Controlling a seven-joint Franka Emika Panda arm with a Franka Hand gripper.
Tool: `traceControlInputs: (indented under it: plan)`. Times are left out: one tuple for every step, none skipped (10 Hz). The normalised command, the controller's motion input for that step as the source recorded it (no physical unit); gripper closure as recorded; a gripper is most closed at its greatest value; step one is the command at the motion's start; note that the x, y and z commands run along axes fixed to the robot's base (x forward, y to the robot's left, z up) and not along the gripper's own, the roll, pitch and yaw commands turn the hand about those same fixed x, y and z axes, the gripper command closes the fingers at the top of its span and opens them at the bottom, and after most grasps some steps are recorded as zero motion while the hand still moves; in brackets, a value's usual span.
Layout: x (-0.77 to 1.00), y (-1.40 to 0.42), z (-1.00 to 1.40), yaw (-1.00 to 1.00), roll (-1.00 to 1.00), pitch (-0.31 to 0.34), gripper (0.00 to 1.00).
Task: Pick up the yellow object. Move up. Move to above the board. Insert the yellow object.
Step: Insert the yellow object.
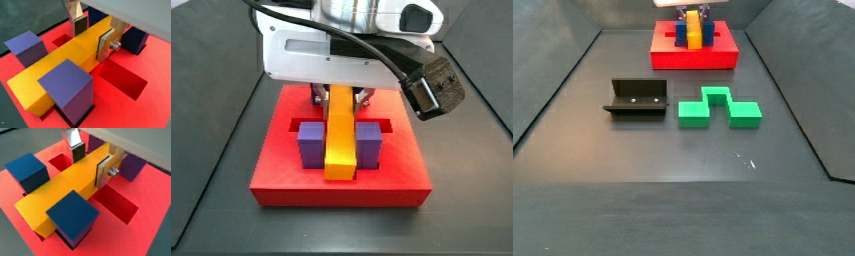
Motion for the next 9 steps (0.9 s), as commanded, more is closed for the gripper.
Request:
traceControlInputs:
  plan:
    - [0.21, 0.32, -0.19, 0.0, 0.0, 0.0, 1.0]
    - [0.23, 0.41, -0.14, 0.0, -0.01, 0.0, 1.0]
    - [0.1, 0.24, -0.18, 0.0, 0.0, 0.0, 1.0]
    - [-0.04, 0.0, -0.4, 0.0, 0.02, 0.0, 1.0]
    - [-0.1, -0.06, -0.45, 0.0, 0.06, 0.0, 1.0]
    - [-0.15, -0.14, -0.16, 0.0, 0.01, 0.0, 1.0]
    - [-0.16, -0.03, -0.24, 0.0, -0.02, 0.026, 1.0]
    - [-0.12, -0.09, -0.25, 0.0, 0.0, 0.04, 1.0]
    - [-0.16, -0.1, -0.27, 0.0, 0.0, 0.027, 1.0]
